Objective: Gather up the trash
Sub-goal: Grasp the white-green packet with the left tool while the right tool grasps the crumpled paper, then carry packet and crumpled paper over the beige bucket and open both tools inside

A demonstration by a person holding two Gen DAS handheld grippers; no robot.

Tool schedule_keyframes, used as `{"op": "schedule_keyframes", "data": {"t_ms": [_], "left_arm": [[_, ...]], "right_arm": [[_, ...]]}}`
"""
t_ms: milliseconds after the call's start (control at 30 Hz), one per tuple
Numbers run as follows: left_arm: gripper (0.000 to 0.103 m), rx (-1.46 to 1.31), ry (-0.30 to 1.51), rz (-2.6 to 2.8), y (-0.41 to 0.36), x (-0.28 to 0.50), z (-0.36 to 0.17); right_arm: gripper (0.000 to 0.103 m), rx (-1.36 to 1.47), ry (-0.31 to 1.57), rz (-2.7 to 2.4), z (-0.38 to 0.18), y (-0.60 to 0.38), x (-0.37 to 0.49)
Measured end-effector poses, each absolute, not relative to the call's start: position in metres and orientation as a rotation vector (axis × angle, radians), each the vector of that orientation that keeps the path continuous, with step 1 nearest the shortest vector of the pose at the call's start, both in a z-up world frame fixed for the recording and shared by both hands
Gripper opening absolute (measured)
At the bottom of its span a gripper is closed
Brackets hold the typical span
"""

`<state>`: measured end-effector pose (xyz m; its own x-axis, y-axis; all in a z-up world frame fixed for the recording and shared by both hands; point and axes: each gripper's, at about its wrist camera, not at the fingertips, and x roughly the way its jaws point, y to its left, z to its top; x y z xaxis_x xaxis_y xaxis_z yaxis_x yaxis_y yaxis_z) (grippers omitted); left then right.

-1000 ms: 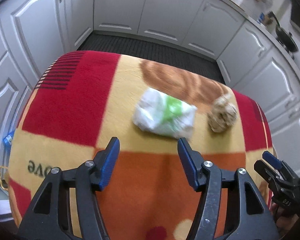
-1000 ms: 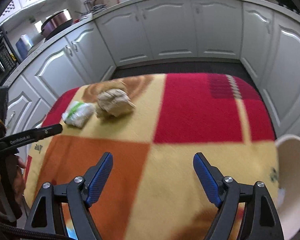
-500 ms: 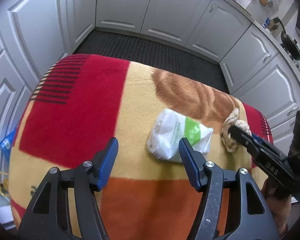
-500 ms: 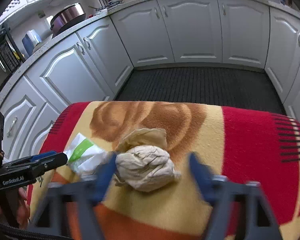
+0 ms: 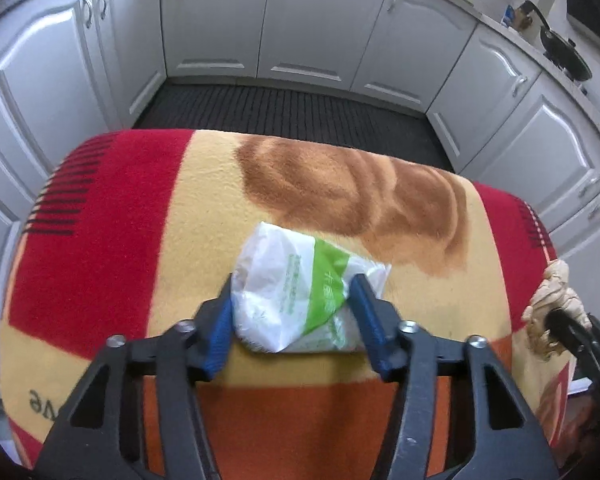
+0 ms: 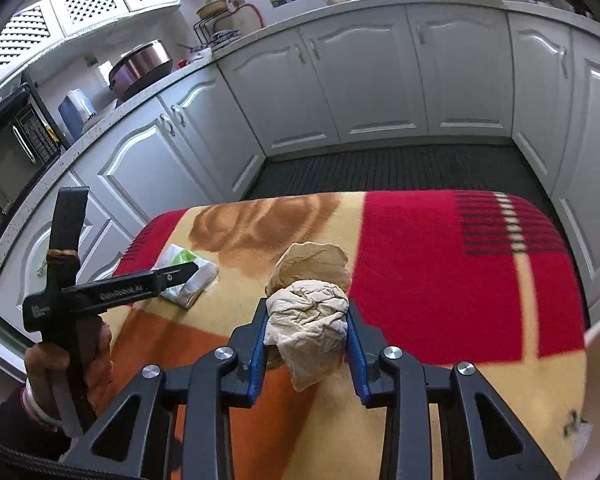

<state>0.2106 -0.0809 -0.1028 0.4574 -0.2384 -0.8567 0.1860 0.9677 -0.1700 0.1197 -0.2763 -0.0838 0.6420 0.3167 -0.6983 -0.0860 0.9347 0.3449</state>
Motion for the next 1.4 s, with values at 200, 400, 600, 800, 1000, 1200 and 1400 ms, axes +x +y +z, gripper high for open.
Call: {"op": "schedule_keyframes", "data": {"t_ms": [200, 400, 600, 800, 1000, 1200, 1400], "left_arm": [[0.026, -0.119, 1.084, -0.296, -0.068, 0.188, -0.084], [0.025, -0.082, 1.037, -0.344, -0.085, 0.148, -0.059], [0.025, -0.032, 0.996, -0.400, -0.115, 0.114, -0.040], [0.025, 0.005, 0.977, -0.440, -0.142, 0.094, -0.030], [0.025, 0.048, 0.955, -0.487, -0.175, 0.076, -0.024], [0.025, 0.093, 0.944, -0.543, -0.214, 0.064, -0.019], [0.025, 0.133, 0.941, -0.602, -0.257, 0.051, -0.017]], "right_arm": [[0.033, 0.266, 0.821, 0.220, -0.074, -0.283, 0.087], [0.033, 0.280, 0.806, 0.197, -0.066, -0.292, 0.055], [0.033, 0.284, 0.798, 0.166, -0.062, -0.302, 0.026], [0.033, 0.286, 0.790, 0.133, -0.057, -0.316, 0.001], [0.033, 0.296, 0.780, 0.093, -0.055, -0.334, -0.021], [0.033, 0.312, 0.771, 0.039, -0.054, -0.361, -0.042], [0.033, 0.333, 0.770, -0.022, -0.055, -0.393, -0.064]]}}
